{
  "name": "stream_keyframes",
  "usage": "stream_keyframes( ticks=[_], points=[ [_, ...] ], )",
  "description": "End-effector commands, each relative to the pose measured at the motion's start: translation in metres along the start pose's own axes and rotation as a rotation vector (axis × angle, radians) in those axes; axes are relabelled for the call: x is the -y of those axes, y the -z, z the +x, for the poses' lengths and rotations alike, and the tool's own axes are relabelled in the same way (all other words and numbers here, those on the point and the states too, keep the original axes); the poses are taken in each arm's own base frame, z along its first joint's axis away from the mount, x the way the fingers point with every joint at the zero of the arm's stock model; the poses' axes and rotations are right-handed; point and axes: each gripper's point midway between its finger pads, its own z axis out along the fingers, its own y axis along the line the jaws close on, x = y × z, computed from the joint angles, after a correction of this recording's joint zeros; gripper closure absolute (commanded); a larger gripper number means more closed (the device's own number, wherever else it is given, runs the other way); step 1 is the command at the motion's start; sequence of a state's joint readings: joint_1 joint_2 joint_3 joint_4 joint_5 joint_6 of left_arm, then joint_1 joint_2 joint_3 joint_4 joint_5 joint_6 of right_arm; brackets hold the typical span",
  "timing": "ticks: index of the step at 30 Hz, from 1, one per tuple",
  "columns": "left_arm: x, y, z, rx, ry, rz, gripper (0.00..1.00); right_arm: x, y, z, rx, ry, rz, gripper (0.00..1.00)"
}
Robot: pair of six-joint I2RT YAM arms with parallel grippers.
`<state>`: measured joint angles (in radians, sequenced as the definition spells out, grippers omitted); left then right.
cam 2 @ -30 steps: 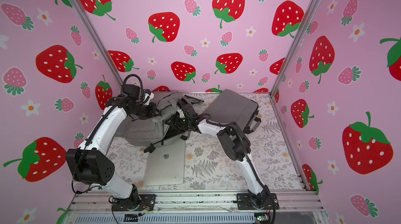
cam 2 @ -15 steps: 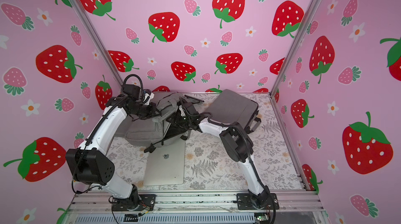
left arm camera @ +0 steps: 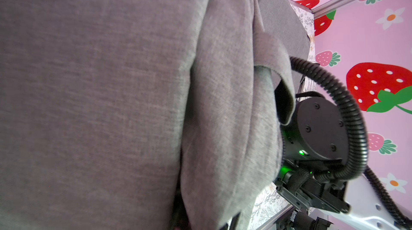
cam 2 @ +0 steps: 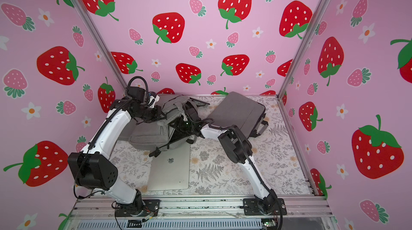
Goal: Open the zippered laptop bag and take out the laptop
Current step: Take out the laptop from the zippered laptop bag.
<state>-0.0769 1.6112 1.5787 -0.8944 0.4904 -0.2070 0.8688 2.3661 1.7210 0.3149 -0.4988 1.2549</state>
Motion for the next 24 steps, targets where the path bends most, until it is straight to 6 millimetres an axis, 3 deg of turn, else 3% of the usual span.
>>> stream_keyframes(
  ticks=[1, 7, 12, 21, 24],
  points=[
    [0.043, 0.018, -0.018, 0.071, -0.105, 0.142, 1.0, -0.044, 0.014, -0.007, 0.041, 0.085, -0.082, 0.51],
    [0.043, 0.015, -0.018, 0.065, -0.104, 0.145, 1.0, -0.056, 0.022, -0.008, 0.071, 0.11, -0.11, 0.53],
    [0.048, 0.013, -0.019, 0.059, -0.113, 0.152, 1.0, -0.058, 0.002, -0.003, 0.028, 0.009, -0.233, 0.56],
    [0.062, 0.009, -0.02, 0.033, -0.153, 0.163, 1.0, -0.031, -0.022, 0.009, -0.012, -0.027, -0.18, 0.54],
    [0.065, 0.008, -0.02, 0.029, -0.16, 0.165, 1.0, -0.034, -0.026, 0.007, -0.011, -0.026, -0.206, 0.55]
  ],
)
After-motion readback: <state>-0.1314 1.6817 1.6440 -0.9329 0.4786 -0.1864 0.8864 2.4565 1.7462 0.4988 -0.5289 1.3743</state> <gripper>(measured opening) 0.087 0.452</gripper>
